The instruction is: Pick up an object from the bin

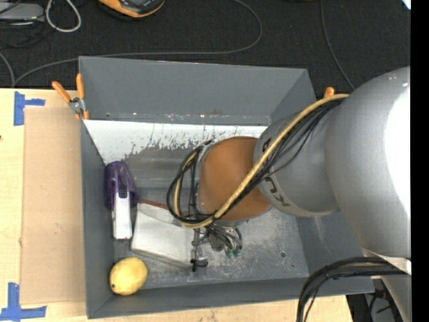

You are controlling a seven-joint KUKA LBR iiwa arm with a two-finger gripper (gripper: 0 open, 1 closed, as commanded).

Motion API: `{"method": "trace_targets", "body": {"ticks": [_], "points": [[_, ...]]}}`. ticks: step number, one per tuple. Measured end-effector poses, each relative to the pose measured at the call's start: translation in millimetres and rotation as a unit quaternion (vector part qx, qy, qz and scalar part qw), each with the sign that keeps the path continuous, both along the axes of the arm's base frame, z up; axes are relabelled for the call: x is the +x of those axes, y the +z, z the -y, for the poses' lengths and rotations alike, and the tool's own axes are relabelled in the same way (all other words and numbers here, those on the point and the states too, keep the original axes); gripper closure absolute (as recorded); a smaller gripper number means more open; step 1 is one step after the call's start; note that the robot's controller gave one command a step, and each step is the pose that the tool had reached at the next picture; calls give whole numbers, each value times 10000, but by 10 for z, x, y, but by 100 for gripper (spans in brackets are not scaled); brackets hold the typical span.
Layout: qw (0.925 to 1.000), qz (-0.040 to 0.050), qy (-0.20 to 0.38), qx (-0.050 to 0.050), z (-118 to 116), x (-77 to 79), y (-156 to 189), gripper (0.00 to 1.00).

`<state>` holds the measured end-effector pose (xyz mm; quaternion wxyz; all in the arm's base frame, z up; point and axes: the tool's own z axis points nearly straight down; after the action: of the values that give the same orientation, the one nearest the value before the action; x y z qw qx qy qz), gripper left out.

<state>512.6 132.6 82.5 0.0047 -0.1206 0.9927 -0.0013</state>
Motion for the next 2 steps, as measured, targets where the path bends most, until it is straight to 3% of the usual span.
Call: {"method": "trace_targets", "body": {"ticks": [1, 2], "points": [[9996, -24, -280, 10, 212, 45, 975, 0], [9999, -36, -165, 4, 331, -190, 91, 0]]}}
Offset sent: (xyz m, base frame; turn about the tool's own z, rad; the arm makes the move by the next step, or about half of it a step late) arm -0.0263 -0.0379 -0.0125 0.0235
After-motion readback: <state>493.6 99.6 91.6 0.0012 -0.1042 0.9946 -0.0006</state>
